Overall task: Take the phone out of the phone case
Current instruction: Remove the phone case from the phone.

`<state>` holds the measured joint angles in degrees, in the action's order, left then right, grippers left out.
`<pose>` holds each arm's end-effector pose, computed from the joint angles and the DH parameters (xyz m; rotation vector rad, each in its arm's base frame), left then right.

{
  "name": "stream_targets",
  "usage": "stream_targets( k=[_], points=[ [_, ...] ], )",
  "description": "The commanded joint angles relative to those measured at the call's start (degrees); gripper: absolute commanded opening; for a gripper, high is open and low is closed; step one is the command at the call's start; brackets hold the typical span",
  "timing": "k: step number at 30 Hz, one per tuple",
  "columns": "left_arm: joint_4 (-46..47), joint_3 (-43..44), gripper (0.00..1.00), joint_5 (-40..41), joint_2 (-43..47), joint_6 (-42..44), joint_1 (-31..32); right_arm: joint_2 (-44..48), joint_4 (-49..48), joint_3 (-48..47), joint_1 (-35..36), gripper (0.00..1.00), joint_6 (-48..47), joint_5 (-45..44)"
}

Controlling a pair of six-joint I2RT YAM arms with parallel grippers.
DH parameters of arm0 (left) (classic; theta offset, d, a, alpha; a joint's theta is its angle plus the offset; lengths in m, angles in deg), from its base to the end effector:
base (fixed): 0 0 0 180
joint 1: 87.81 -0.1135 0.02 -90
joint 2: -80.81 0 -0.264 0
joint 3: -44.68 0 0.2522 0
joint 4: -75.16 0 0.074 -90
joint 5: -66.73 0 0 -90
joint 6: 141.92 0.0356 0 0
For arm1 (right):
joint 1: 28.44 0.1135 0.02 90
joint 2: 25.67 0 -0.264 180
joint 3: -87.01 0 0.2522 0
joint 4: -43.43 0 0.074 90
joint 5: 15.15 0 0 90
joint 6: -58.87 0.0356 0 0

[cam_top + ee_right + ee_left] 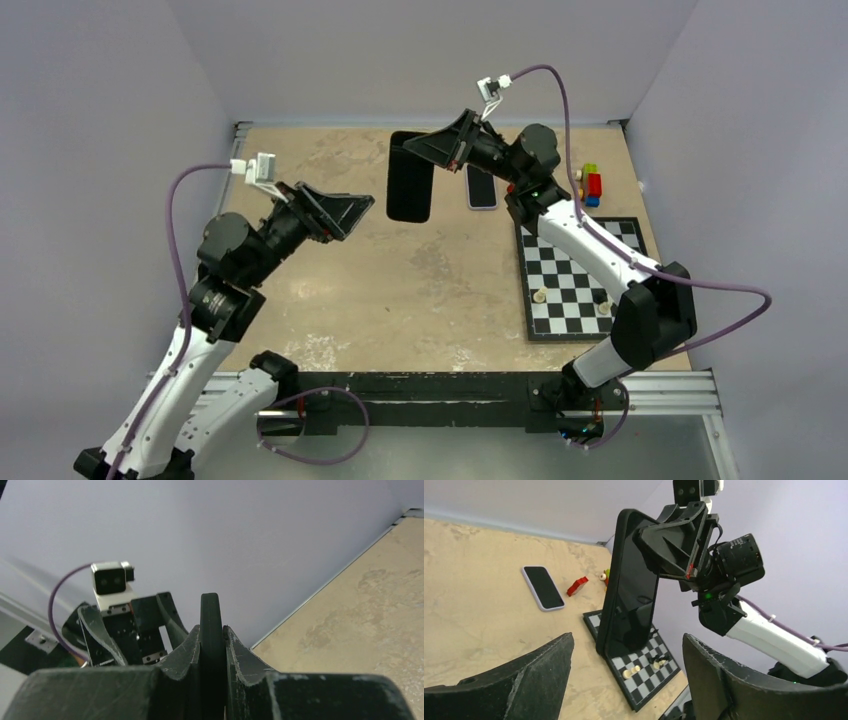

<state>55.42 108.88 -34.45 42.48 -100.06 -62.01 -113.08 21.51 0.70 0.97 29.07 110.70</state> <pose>0.1304 -0.0707 0.3989 -0.1366 1.5762 -1.1759 0.3002 0.1932 0.4089 -0.2514 1.4654 1.6845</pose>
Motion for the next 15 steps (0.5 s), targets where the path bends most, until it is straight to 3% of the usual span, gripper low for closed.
stream_targets(
  k=[1,9,12,15],
  points=[
    [-7.7,7.4,0.81,-9.9,-9.1,10.0,-0.9,0.7,-5.5,-0.8,-0.1,0.00,-0.1,7.5],
    [4.6,6.4,0.59,-21.4,-15.5,6.9,-0.9,3.5,-6.5,1.4,0.4,0.00,0.5,8.7],
    [14.4,3.8,0.52,-25.0,-16.4,4.4,-0.9,3.5,-7.4,2.0,0.8,0.00,1.1,9.7],
    [16.0,3.7,0.43,-26.8,-18.0,4.1,-0.9,3.5,-8.9,2.9,0.9,0.00,2.3,11.1]
  ],
)
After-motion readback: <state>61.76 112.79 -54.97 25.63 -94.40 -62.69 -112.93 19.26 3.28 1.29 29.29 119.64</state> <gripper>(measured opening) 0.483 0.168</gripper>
